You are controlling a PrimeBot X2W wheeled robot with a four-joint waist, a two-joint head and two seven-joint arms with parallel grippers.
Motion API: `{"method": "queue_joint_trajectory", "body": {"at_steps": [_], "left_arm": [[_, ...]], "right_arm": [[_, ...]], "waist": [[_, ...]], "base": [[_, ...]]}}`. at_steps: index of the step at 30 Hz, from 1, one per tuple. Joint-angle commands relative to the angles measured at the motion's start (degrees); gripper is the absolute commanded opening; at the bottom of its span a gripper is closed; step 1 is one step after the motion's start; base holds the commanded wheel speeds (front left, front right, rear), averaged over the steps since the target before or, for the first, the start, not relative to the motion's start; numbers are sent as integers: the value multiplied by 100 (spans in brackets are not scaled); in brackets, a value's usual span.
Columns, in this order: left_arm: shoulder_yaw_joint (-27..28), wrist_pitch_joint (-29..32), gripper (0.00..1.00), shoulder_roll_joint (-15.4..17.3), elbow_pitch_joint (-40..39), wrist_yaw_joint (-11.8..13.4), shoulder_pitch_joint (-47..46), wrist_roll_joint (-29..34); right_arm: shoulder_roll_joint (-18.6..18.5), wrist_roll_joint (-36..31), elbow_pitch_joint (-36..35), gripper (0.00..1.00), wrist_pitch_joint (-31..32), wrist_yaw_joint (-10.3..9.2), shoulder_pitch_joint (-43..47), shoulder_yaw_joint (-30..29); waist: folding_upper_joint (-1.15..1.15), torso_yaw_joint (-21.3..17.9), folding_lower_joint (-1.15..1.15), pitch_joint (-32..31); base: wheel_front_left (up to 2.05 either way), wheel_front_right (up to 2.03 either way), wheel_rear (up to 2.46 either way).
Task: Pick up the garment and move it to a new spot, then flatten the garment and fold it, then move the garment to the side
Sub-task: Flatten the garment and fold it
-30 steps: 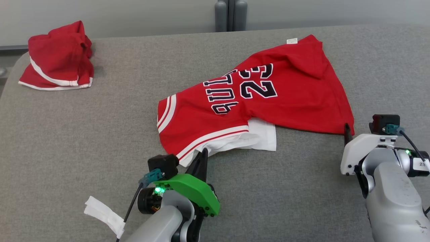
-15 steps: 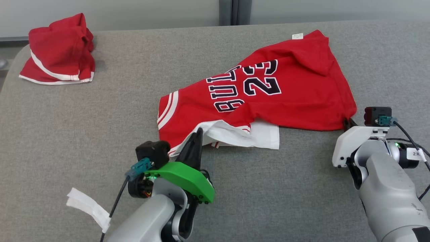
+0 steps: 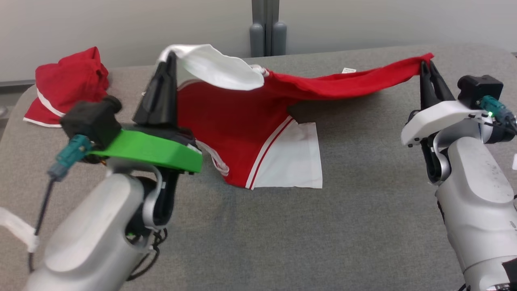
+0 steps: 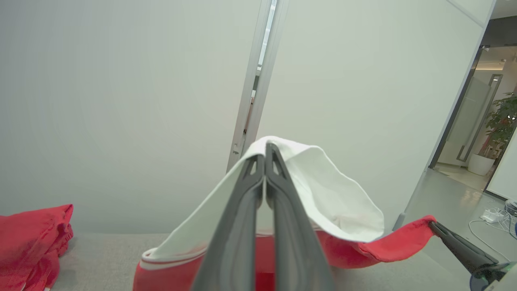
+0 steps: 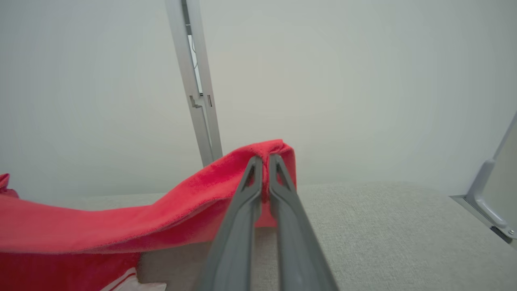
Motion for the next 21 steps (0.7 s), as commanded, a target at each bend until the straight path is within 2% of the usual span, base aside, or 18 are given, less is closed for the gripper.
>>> {"method": "queue_joint_trajectory", "body": {"at_steps": [1,8,12,15,18,21], "left_arm": [[112,-18,0,168,-201,52,-164,86],[435,286,0,908,-1445,210,-791,507],[608,564,0,1247,-2174,308,-1173,670],[718,779,0,1502,-2569,355,-1416,817],[785,1028,0,1710,-2876,401,-1603,888],[790,1254,0,1817,-3098,434,-1706,875]], "right_arm": [[-114,59,-396,0,-19,-11,221,65],[-338,302,-3001,0,60,-11,1007,26],[-292,492,-4652,0,547,-10,1464,-164],[-398,474,-5844,0,1015,-10,1755,-349],[-436,464,-6787,0,1419,-10,1983,-523],[-476,428,-7402,0,1725,-10,2148,-663]], "waist": [[0,-130,0,-221],[0,-277,0,-574],[0,-366,0,-675],[0,-445,0,-700],[0,-538,0,-686],[0,-599,0,-630]], "base": [[0,0,0],[0,0,0],[0,0,0],[0,0,0],[0,0,0],[0,0,0]]}}
